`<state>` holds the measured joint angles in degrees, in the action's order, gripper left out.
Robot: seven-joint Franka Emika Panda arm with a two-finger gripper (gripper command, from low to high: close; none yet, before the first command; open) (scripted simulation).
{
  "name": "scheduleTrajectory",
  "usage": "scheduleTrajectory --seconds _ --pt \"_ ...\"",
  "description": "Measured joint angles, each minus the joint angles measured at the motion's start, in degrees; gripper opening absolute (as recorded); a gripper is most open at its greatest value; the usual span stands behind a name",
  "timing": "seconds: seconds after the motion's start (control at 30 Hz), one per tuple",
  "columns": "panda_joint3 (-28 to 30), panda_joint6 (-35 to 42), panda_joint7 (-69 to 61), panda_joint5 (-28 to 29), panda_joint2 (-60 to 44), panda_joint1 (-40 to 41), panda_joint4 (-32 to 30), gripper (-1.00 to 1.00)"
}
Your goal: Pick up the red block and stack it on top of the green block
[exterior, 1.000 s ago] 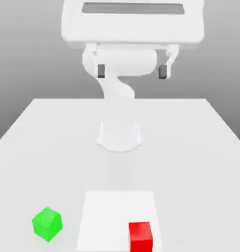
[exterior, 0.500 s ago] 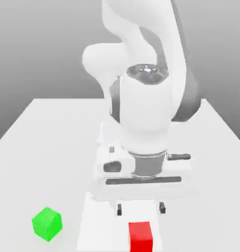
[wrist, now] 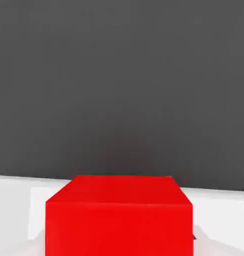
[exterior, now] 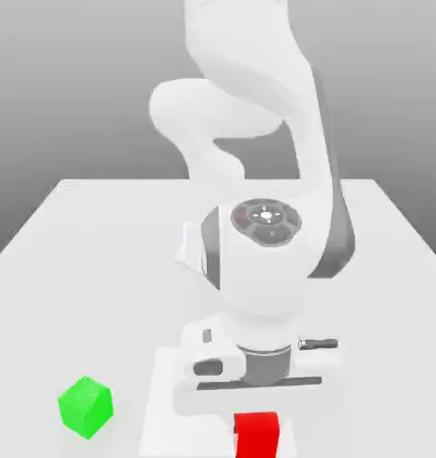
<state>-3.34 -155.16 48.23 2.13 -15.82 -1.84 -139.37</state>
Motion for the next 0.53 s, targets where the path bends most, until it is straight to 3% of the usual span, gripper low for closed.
scheduleTrajectory --seconds 0.23,0.4,0.43,0.53 --pt "9.88 4.78 4.80 -3.21 8.33 9.33 -3.58 -1.00" --pt "12.36 -1.59 4.46 -7.70 1.98 14.43 -3.79 -1.00" --pt "12.09 -2.75 4.12 -8.24 0.75 14.77 -3.73 1.00" --pt "12.09 -2.75 4.12 -8.24 0.75 14.77 -3.73 1.00"
